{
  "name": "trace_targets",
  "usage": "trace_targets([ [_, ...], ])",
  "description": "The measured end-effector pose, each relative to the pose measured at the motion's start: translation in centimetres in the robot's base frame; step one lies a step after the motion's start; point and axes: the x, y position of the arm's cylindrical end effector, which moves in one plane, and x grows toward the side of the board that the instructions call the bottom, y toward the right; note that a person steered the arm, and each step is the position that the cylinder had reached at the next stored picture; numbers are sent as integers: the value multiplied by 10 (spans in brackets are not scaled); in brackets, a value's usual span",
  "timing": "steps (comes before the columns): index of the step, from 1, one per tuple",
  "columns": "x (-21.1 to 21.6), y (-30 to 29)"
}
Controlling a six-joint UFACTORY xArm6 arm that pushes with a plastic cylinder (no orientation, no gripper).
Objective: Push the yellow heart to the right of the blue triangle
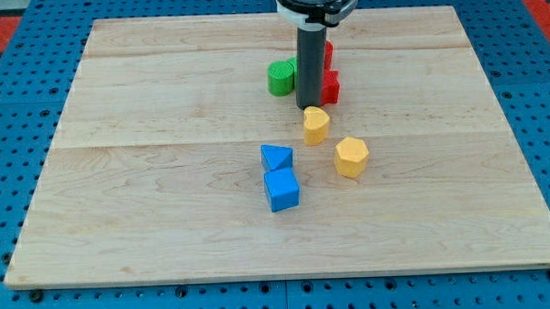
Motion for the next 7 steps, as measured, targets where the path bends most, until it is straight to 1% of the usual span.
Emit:
trace_targets([
  [1,0,-1],
  [3,33,-40],
  [4,21,-39],
  [5,-14,-31],
  [6,28,19],
  [7,50,18],
])
